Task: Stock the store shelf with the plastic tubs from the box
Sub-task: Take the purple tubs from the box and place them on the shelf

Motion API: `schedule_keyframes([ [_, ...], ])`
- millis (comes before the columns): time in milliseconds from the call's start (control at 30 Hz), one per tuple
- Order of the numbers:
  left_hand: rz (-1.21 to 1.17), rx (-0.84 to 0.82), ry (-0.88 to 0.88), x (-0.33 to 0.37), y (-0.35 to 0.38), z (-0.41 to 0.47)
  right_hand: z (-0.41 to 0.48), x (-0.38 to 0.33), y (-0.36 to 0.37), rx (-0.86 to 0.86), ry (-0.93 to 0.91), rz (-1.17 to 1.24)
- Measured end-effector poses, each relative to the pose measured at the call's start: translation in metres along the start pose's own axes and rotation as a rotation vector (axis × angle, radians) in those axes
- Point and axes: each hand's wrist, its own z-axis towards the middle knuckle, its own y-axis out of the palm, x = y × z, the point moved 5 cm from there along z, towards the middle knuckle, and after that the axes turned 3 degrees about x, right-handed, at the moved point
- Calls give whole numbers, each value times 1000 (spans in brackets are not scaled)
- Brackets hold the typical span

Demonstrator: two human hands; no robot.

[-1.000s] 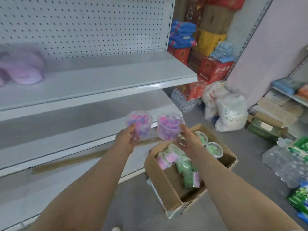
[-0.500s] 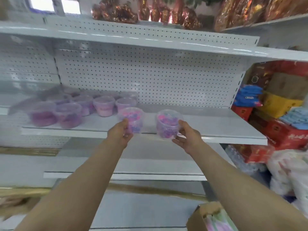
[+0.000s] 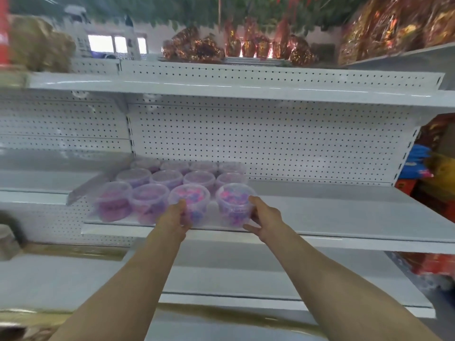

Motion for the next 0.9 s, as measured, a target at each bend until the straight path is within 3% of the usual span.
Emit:
schedule_keyframes([
  [500, 44, 24, -50, -7, 6, 40, 27, 12, -6, 174, -2, -15],
  [767, 71, 54, -38, -16, 10, 48, 32, 9, 3, 146, -55, -196],
  [900, 187, 148, 71, -17, 12, 27, 26, -6, -10, 209, -172, -413],
])
